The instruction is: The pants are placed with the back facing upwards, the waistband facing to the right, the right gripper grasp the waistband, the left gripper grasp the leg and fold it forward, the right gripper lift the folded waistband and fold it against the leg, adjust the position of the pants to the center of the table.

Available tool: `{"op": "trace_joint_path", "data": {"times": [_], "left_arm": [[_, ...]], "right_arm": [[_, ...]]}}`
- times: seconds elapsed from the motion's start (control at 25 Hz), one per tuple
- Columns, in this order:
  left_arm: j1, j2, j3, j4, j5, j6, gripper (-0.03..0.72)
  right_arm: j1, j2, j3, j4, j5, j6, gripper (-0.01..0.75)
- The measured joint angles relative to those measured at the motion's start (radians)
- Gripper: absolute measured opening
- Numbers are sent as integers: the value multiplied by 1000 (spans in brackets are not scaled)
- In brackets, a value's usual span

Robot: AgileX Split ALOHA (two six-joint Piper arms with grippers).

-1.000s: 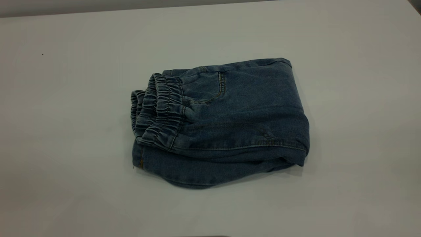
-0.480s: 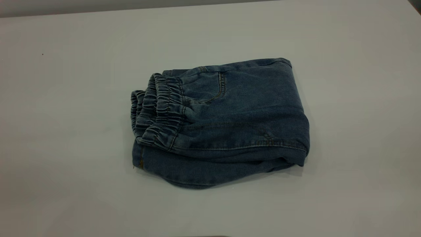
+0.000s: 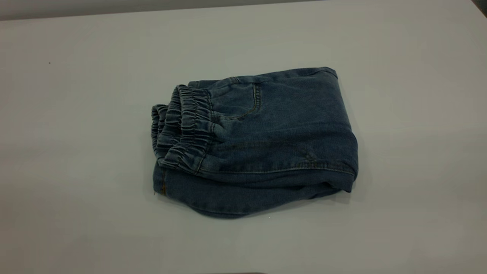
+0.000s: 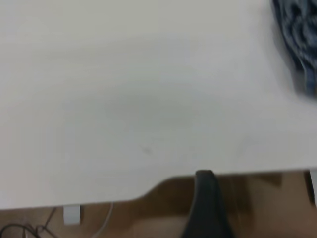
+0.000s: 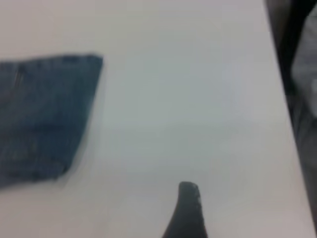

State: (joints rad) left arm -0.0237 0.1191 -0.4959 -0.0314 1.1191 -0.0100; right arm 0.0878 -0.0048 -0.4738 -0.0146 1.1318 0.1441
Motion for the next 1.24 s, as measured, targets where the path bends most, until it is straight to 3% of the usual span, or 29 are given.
{"op": "trace_joint_path", "data": {"times": [0.32,1.24], "left_arm": [[15,-135,0,0,11,0,482],[24,-137,0,0,16,0,482]], "right_arm": [[-6,-6,0,0,1,0,525],[-6,-6,0,1,1,0,525]]}}
